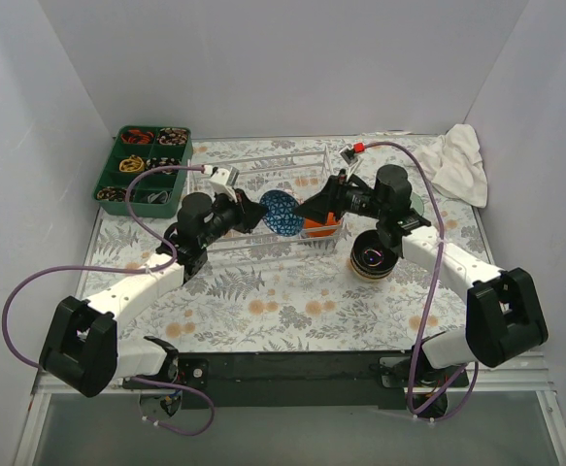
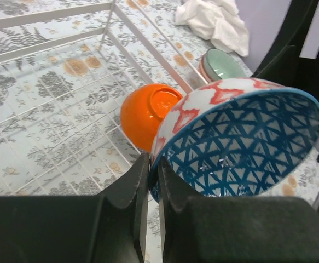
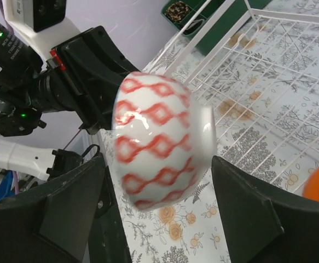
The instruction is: Unload the bowls from the dish rack
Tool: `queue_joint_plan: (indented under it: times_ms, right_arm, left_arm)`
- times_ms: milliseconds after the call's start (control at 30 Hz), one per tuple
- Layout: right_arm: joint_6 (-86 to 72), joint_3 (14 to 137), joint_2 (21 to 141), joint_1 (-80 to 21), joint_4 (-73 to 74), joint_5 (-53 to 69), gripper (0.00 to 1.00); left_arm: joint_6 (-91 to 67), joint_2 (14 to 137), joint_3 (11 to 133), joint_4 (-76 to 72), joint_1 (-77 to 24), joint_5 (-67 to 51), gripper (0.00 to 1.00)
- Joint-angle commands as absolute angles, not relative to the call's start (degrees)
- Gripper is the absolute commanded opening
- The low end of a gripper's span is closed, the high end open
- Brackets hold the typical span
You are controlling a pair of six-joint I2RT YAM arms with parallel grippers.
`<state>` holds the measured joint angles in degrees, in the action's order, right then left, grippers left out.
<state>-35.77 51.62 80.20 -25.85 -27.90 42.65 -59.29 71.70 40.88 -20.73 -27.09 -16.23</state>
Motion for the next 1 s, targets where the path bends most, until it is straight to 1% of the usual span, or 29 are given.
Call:
queue_joint_plan:
  times_ms: [0, 133, 200, 300, 433, 467, 567, 833, 867, 933, 967]
  right_arm:
    - [-33.6, 52.2, 76.7, -25.6, -24.9, 39.0, 0.90]
    - [-27.3, 54.4, 75.4, -26.2, -16.1, 31.7, 0.93]
    - [-23.1, 56.2, 74.9, -27.9, -11.0, 25.3, 0.93]
    - [-18.7, 59.2, 75.1, -31.9, -7.4, 16.1, 0.93]
    - [-14.6, 63.8, 77.3, -37.7, -1.3, 1.4, 0.91]
    - [-14.0, 64.6, 78.0, -40.0, -1.0, -5.5, 0.89]
    - [-12.0, 67.4, 80.5, -43.5, -1.1, -13.1, 0.85]
    - [-7.7, 76.5, 91.8, -48.9, -0.1, -19.4, 0.77]
    - [-7.6, 77.9, 93.7, -49.0, -0.1, -19.7, 0.73]
    - [-7.2, 79.4, 95.3, -49.4, 1.8, -20.6, 0.69]
    - [-6.9, 80.8, 96.6, -49.6, 2.4, -20.9, 0.61]
  left_arm:
    - [-56.3, 70.8, 44.2, -15.9, -26.5, -5.2, 0.00]
    - [-55.6, 70.1, 45.3, -13.9, -26.5, -1.4, 0.00]
    - [-55.5, 69.5, 45.4, -13.4, -26.5, 0.9, 0.00]
    - [-55.4, 69.3, 46.3, -11.6, -26.5, 3.4, 0.00]
    - [-55.5, 68.5, 46.7, -10.4, -26.5, 5.7, 0.00]
    - [-55.5, 68.4, 46.7, -10.4, -26.5, 6.1, 0.00]
    - [-55.2, 68.0, 46.5, -10.5, -26.5, 6.9, 0.00]
    - [-54.7, 67.6, 46.6, -10.3, -26.5, 7.7, 0.00]
    - [-54.5, 67.4, 46.6, -10.3, -26.5, 7.9, 0.00]
    - [-54.3, 67.2, 46.5, -10.4, -26.5, 8.2, 0.00]
    - [-54.3, 67.1, 46.5, -10.4, -26.5, 8.3, 0.00]
